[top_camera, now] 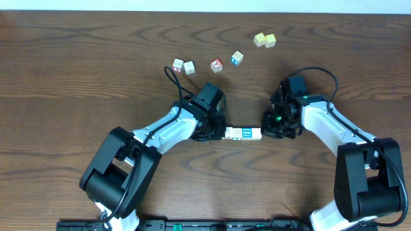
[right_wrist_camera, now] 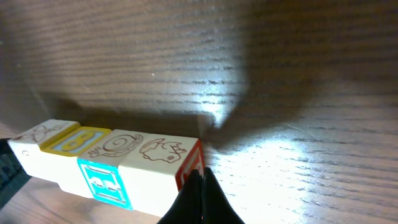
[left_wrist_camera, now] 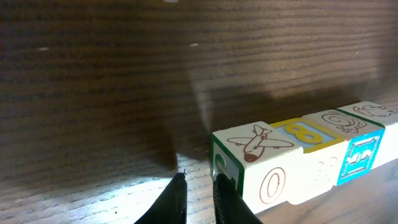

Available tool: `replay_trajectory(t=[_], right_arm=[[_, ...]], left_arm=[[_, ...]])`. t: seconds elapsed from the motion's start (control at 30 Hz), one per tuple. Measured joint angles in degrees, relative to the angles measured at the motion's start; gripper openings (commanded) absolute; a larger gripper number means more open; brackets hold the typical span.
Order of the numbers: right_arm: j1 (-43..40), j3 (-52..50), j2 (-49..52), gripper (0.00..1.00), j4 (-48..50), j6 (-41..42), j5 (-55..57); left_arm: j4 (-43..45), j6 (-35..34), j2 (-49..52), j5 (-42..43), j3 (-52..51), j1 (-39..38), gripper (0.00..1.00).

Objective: Lift 4 blocks

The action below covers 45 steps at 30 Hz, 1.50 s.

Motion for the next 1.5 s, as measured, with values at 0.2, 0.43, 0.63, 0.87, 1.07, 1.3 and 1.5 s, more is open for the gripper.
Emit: replay_trajectory(t=[0.2,0.43,0.63,0.87,1.07,1.3,1.5], right_arm=[[0.0,0.9,0.0,0.04,-1.55,0.0,2.78],[-0.15,1.01,0.0,0.22,-4.52,-0.07,8.39],[-3.69,6.47,0.13,0.24,-14.12,-0.46,9.9],[-6.43,17.97,-2.32,0.33,-28.72,-2.19,10.71],[-6.45,20.81,-14.73,0.99,-38.66,-3.19,10.73],[-4.83,21.05,-32.2,0.99,-46.66,-3.45,10.43],[-2.75,21.03,-46.23,0.99,-47.91,-2.8,10.29]], left_arm=[[-0.17,0.17,0.0,-0.31,0.0,0.33,0.17],[-5.66,0.35,-0.44,-6.01,0.07,0.5,0.17],[-11.47,0.42,-7.87,-11.17,0.07,3.69,0.56],[-18.21,0.33,-22.82,-12.72,0.17,10.08,0.76],[-26.34,0.35,-37.62,-13.27,0.28,16.76,0.76],[-34.6,0.35,-51.87,-13.29,0.37,21.99,0.76],[-40.46,0.35,-56.87,-13.29,0.39,22.08,0.76]])
